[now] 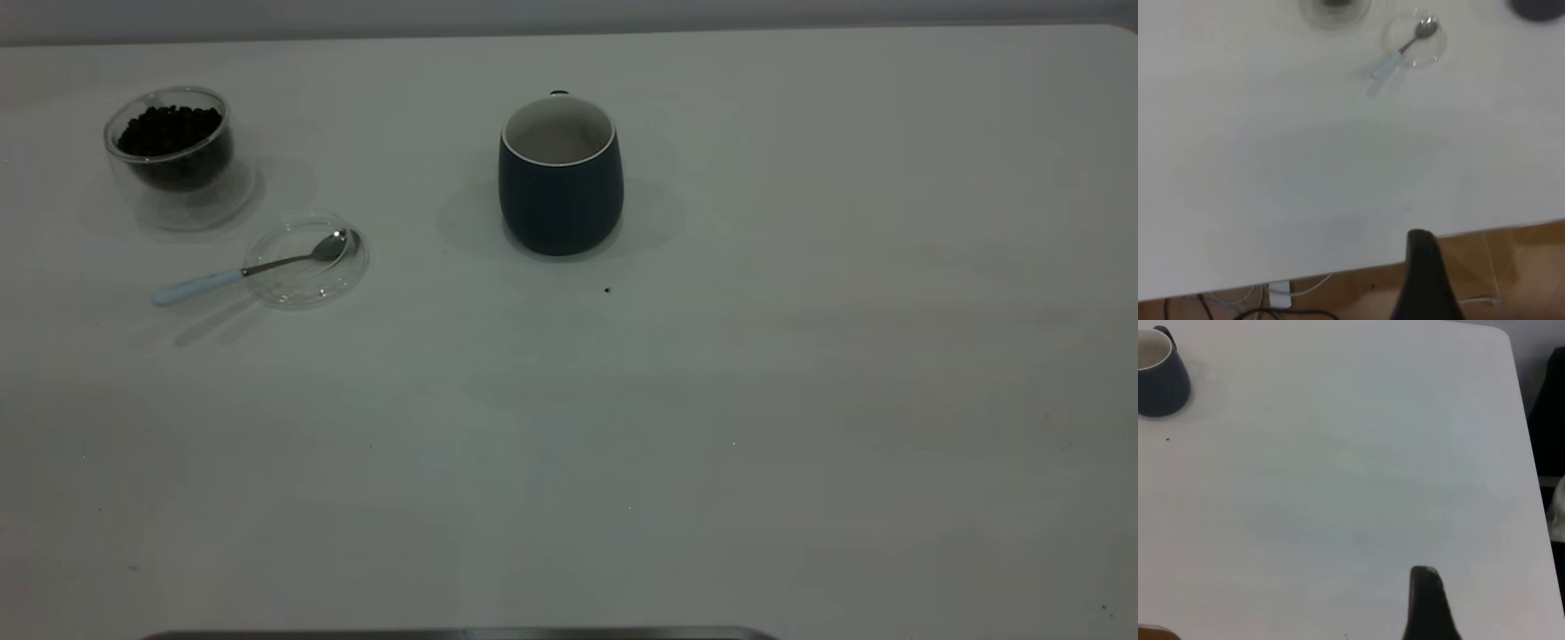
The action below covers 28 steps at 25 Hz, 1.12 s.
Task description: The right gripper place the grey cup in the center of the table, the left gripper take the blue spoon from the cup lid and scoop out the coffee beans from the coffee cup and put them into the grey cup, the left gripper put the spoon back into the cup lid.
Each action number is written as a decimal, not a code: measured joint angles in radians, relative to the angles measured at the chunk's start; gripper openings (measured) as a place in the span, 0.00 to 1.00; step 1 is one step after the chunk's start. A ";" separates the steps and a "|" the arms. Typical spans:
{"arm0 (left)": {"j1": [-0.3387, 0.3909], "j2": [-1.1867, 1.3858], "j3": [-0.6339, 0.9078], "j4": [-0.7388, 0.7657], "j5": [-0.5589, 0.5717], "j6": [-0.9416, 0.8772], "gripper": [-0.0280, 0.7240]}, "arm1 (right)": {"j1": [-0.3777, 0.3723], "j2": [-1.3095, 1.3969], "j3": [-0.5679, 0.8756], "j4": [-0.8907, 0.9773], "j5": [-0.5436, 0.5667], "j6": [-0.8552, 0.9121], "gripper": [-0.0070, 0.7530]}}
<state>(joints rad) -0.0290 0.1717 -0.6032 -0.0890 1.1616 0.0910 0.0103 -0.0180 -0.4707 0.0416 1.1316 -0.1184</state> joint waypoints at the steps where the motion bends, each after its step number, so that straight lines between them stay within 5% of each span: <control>1: 0.000 -0.010 0.008 0.000 0.000 -0.001 0.83 | 0.000 0.000 0.000 0.000 0.000 0.000 0.62; 11: 0.062 -0.171 0.104 0.010 -0.033 -0.003 0.83 | 0.000 0.000 0.000 0.000 0.000 0.000 0.62; 28: 0.063 -0.189 0.115 0.060 -0.026 -0.034 0.83 | 0.000 0.000 0.000 0.000 0.000 0.000 0.62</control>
<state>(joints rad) 0.0336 -0.0176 -0.4878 -0.0291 1.1352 0.0568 0.0103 -0.0180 -0.4707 0.0416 1.1316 -0.1184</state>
